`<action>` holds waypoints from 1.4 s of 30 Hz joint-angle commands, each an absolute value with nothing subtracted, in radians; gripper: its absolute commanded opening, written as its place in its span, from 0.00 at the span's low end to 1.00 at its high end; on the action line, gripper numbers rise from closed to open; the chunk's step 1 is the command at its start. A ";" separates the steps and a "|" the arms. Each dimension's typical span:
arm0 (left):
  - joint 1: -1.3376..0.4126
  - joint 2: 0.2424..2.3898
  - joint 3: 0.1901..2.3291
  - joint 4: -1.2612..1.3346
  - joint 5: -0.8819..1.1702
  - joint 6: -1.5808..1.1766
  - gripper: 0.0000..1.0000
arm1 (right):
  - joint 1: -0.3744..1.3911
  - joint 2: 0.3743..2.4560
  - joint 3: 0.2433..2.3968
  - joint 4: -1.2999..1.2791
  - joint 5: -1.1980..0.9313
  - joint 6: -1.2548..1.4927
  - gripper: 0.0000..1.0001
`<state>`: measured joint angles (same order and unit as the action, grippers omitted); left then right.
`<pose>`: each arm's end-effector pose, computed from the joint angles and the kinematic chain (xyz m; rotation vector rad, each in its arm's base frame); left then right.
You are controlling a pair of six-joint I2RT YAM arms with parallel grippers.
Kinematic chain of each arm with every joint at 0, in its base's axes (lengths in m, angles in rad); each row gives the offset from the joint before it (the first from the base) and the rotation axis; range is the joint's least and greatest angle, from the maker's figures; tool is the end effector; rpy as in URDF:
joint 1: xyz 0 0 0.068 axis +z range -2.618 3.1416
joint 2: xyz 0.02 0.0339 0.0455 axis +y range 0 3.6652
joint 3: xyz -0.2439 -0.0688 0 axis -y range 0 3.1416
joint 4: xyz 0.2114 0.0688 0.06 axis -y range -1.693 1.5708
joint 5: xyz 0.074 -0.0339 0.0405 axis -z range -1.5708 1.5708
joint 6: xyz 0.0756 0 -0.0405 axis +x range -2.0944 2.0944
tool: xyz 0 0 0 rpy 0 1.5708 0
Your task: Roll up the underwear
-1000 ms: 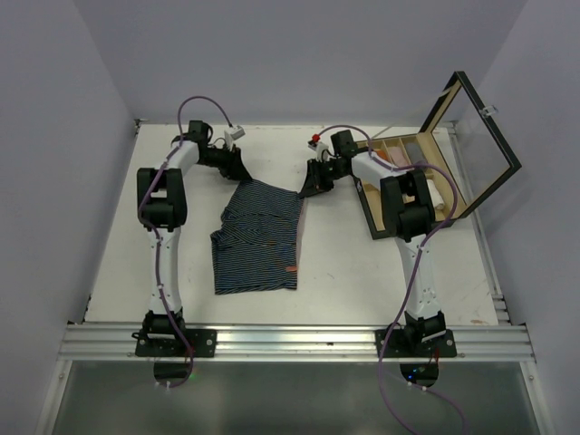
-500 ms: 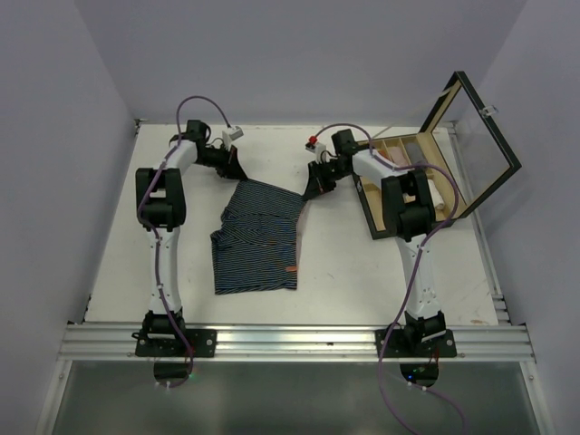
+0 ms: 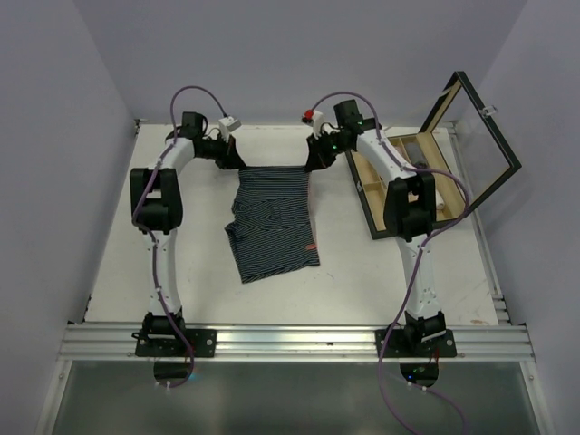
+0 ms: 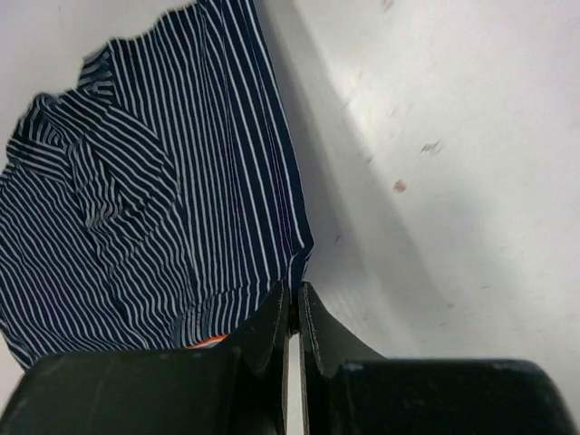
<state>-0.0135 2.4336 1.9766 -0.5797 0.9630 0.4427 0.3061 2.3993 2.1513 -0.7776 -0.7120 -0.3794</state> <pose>0.4802 -0.0685 0.1318 0.8195 2.1123 -1.0144 0.4499 0.1940 0.1724 -1.0587 2.2124 0.8815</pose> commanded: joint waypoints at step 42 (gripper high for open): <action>-0.351 1.516 0.878 -0.621 0.873 0.858 0.00 | 0.437 1.743 1.264 -0.904 -0.721 -1.308 0.00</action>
